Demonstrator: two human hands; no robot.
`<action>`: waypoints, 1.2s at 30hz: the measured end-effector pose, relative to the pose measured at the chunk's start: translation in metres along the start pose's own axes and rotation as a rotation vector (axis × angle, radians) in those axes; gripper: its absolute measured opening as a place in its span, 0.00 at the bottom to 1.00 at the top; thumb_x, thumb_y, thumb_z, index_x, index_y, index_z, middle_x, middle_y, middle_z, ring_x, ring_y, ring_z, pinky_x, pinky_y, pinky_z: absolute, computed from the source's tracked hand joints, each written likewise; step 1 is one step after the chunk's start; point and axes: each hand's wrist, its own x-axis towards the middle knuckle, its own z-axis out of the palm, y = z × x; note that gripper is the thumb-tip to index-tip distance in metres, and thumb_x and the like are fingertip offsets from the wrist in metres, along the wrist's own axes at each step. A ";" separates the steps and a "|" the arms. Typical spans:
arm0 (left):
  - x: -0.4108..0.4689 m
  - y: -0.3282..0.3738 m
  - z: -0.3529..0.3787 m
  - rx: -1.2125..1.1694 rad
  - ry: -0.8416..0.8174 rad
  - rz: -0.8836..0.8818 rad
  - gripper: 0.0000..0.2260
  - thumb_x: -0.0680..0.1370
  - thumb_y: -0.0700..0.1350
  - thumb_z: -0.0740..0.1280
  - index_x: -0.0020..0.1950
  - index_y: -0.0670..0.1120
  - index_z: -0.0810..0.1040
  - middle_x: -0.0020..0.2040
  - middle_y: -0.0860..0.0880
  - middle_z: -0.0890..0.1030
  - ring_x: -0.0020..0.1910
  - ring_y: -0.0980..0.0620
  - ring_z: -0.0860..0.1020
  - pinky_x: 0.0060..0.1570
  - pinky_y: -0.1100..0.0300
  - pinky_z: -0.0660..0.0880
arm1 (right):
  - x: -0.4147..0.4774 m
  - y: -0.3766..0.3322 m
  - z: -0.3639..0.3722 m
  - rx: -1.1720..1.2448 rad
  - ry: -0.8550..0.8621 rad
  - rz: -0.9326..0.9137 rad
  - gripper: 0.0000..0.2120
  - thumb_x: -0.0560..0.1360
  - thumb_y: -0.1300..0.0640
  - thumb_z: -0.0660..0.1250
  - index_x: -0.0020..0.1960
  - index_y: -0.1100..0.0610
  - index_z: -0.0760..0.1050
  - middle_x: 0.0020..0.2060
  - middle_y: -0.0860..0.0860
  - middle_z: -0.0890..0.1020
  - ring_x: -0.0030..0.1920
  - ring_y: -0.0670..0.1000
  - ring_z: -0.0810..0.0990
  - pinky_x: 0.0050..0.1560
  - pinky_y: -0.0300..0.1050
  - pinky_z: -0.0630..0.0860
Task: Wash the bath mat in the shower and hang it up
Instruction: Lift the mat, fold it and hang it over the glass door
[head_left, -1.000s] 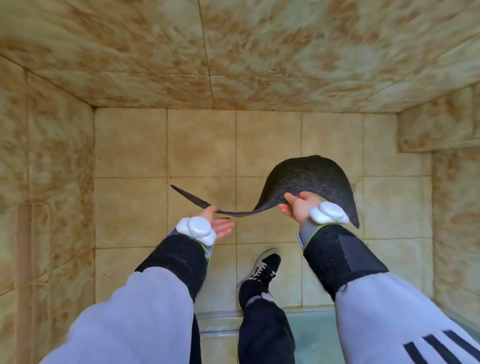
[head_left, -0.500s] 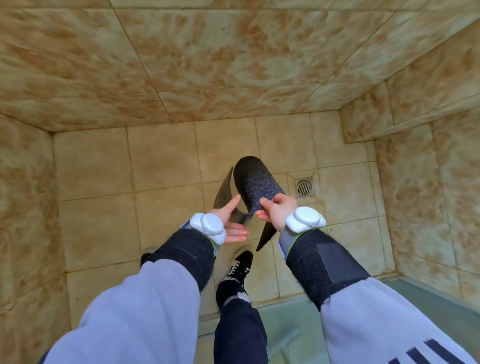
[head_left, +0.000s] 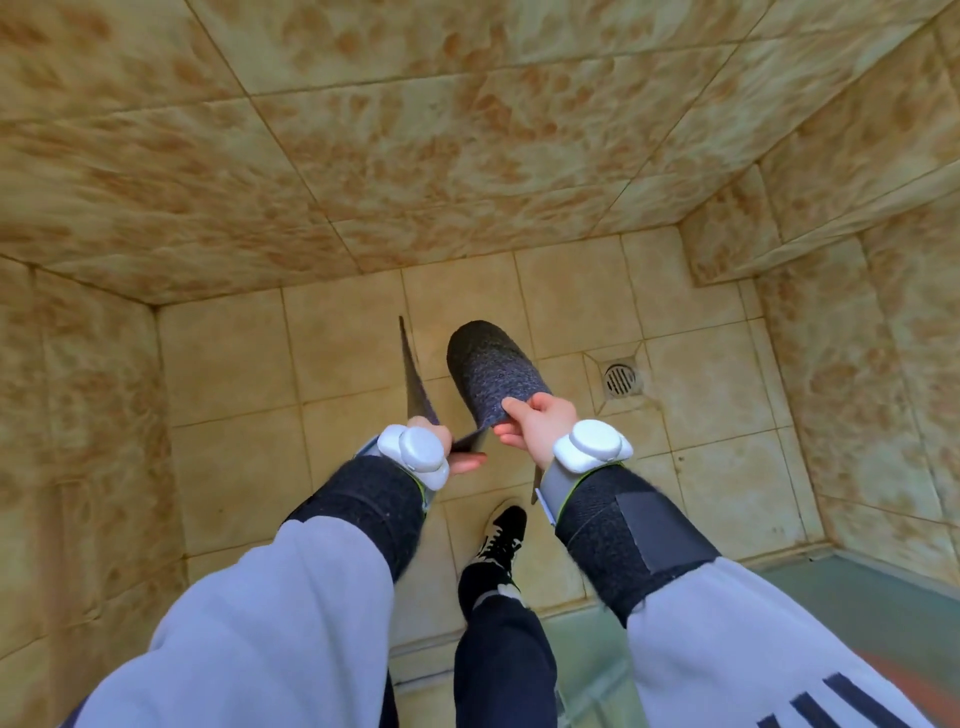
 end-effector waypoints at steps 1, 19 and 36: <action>-0.010 0.005 0.001 -0.009 0.037 0.029 0.10 0.82 0.35 0.50 0.58 0.31 0.65 0.56 0.31 0.74 0.34 0.39 0.84 0.27 0.52 0.80 | 0.001 -0.003 0.000 0.045 0.021 0.015 0.14 0.78 0.64 0.63 0.62 0.68 0.69 0.30 0.56 0.74 0.16 0.41 0.75 0.24 0.32 0.75; -0.089 0.053 -0.017 0.344 0.208 0.412 0.17 0.80 0.31 0.52 0.68 0.36 0.66 0.55 0.31 0.77 0.34 0.41 0.78 0.46 0.48 0.80 | -0.042 -0.065 0.010 0.175 -0.132 0.027 0.22 0.78 0.56 0.66 0.67 0.67 0.69 0.56 0.61 0.81 0.41 0.50 0.80 0.36 0.38 0.80; -0.171 0.087 -0.065 0.393 0.064 0.460 0.20 0.80 0.32 0.49 0.72 0.35 0.59 0.56 0.31 0.79 0.35 0.43 0.81 0.36 0.58 0.80 | -0.061 -0.072 -0.014 0.384 -0.089 0.175 0.35 0.78 0.42 0.60 0.75 0.65 0.57 0.63 0.59 0.77 0.45 0.53 0.80 0.35 0.44 0.81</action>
